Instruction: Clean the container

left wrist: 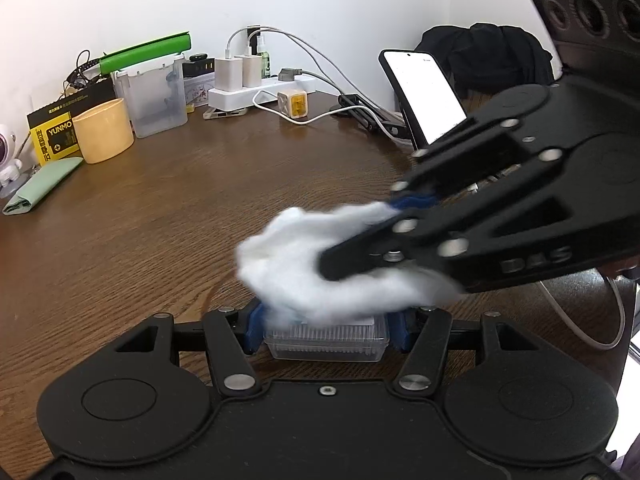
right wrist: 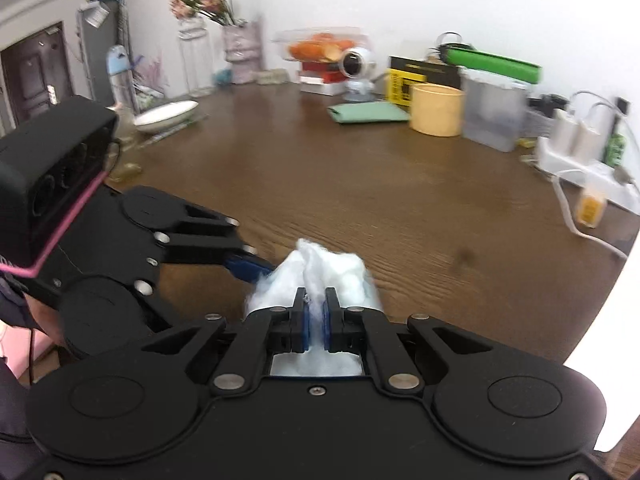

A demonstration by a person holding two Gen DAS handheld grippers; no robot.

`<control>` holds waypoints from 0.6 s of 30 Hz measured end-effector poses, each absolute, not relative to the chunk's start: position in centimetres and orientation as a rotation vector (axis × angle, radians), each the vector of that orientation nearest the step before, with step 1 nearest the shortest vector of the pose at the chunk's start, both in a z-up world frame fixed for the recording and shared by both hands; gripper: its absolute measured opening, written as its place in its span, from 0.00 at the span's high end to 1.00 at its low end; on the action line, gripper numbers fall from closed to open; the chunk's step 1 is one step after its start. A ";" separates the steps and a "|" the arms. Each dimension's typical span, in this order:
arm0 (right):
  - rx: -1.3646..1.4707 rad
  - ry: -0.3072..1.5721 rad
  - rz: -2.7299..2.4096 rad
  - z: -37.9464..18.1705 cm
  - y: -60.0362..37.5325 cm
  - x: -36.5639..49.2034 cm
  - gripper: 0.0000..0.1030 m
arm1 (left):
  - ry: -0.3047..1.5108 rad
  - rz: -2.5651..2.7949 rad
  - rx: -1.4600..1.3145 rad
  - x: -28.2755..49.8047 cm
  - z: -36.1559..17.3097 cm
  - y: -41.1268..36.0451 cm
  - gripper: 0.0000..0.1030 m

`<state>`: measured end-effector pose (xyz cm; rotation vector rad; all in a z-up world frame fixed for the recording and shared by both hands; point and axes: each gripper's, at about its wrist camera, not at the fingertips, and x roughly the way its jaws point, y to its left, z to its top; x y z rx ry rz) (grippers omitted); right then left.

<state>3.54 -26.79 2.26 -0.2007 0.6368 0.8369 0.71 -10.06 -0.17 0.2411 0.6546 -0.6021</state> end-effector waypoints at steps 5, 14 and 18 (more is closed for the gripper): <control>-0.231 0.611 0.747 2.4 -27.0 4.7 0.94 | 0.652 -0.607 0.243 0.7 -0.2 -10.0 0.44; -0.199 0.628 0.835 2.2 -26.6 3.2 0.94 | 0.654 -0.613 0.245 0.9 -0.2 -10.0 0.44; -0.229 0.592 0.724 2.0 -27.0 4.1 0.94 | 0.653 -0.614 0.249 0.9 -0.2 -10.0 0.44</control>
